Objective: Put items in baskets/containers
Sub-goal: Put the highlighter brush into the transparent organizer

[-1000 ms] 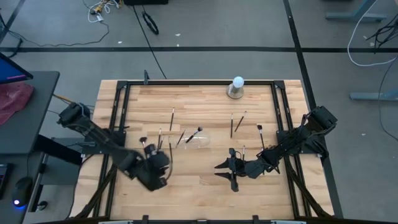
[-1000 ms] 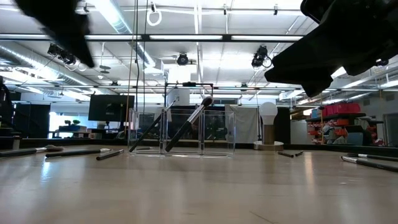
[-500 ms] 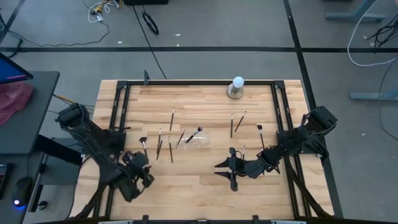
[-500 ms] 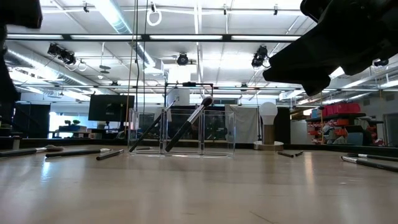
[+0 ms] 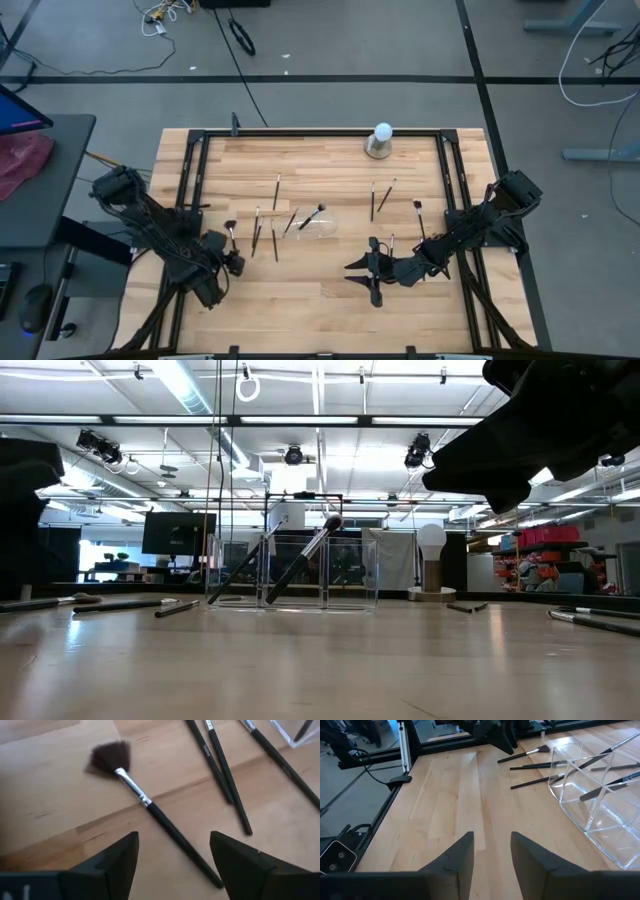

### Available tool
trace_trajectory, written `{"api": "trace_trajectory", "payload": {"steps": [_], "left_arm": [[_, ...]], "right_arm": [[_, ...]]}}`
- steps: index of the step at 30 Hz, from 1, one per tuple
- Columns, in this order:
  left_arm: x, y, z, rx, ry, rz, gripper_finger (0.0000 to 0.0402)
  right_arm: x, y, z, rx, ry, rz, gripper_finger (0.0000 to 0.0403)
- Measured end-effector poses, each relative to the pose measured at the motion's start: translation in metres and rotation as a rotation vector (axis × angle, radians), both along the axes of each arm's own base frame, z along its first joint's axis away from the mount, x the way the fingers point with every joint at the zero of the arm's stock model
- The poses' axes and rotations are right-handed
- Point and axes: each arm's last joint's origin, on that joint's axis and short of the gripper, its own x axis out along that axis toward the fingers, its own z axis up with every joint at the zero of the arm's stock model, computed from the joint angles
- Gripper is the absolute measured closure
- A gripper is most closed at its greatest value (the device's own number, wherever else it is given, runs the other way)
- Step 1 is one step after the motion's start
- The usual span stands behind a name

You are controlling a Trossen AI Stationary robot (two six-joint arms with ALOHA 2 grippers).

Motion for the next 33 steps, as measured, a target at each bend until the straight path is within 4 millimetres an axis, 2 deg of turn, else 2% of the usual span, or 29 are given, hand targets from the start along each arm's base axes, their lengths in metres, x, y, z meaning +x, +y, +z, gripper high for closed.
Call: {"api": "trace_trajectory", "payload": {"steps": [4, 10, 17, 21, 27, 33], "left_arm": [[0.005, 0.007, -0.007, 0.005, -0.033, 0.022, 0.0165], [0.015, 0.017, -0.022, 0.084, 0.043, 0.057, 0.0204], [0.017, 0.016, -0.035, 0.151, 0.098, 0.06, 0.0253], [0.013, 0.011, -0.036, 0.158, 0.083, 0.018, 0.0293], [0.005, 0.002, -0.037, 0.164, 0.067, -0.045, 0.0374], [-0.001, -0.002, -0.035, 0.165, 0.045, -0.071, 0.0378]], "right_arm": [[0.0, 0.0, 0.0, 0.001, -0.002, 0.0, 0.0273], [0.0, 0.0, 0.0, 0.003, -0.005, 0.0, 0.0273], [0.0, 0.0, 0.001, 0.007, -0.011, 0.0, 0.0273], [0.001, 0.0, 0.001, 0.002, -0.015, 0.002, 0.0273], [0.001, 0.0, 0.002, -0.003, -0.022, 0.005, 0.0273], [0.001, 0.001, 0.002, -0.003, -0.023, 0.005, 0.0273]]}}
